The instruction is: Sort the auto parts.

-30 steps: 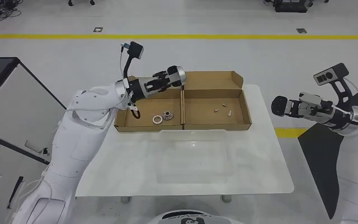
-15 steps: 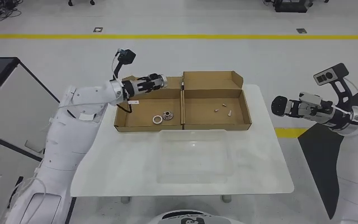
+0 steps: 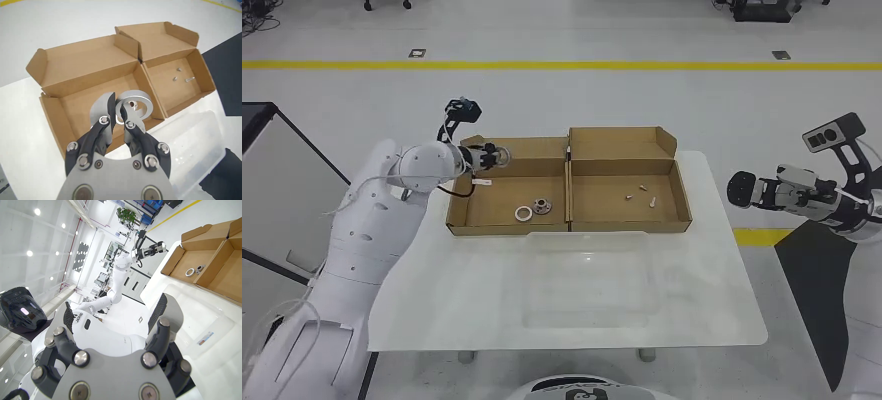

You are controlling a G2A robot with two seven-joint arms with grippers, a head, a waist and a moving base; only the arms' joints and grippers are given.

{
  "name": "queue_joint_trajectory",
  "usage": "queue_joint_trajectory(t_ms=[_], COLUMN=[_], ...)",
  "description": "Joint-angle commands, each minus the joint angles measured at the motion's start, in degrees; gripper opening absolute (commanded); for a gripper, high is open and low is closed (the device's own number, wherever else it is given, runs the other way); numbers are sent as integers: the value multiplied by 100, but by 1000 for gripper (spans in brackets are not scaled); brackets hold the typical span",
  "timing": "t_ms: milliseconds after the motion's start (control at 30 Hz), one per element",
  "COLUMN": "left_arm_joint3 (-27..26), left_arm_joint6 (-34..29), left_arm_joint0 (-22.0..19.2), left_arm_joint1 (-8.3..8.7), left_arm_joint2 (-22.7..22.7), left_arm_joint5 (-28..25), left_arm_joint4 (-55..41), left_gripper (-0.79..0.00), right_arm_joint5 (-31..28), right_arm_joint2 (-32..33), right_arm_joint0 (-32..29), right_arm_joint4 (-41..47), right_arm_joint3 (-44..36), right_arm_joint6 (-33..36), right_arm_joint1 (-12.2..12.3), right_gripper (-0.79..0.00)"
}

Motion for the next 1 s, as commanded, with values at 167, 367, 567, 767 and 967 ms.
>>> queue_joint_trajectory(t_ms=[167,367,567,767,967], left_arm_joint3=[966,1617,2239,2796,3234], left_arm_joint6=[-159,-205,-174,-71,25], left_arm_joint0=[-474,-685,-815,-920,-1008], left_arm_joint1=[-128,-262,-381,-513,-664], left_arm_joint2=[586,979,1274,1501,1703], left_arm_joint5=[-156,-320,-404,-583,-718], left_arm_joint4=[694,894,1108,1148,1107], left_gripper=[-785,-785,-785,-785,-785], right_arm_joint5=[0,0,0,0,0], right_arm_joint2=[0,0,0,0,0], right_arm_joint0=[0,0,0,0,0], right_arm_joint4=[0,0,0,0,0], right_arm_joint3=[0,0,0,0,0], right_arm_joint6=[0,0,0,0,0], right_arm_joint1=[0,0,0,0,0], right_gripper=[0,0,0,0,0])
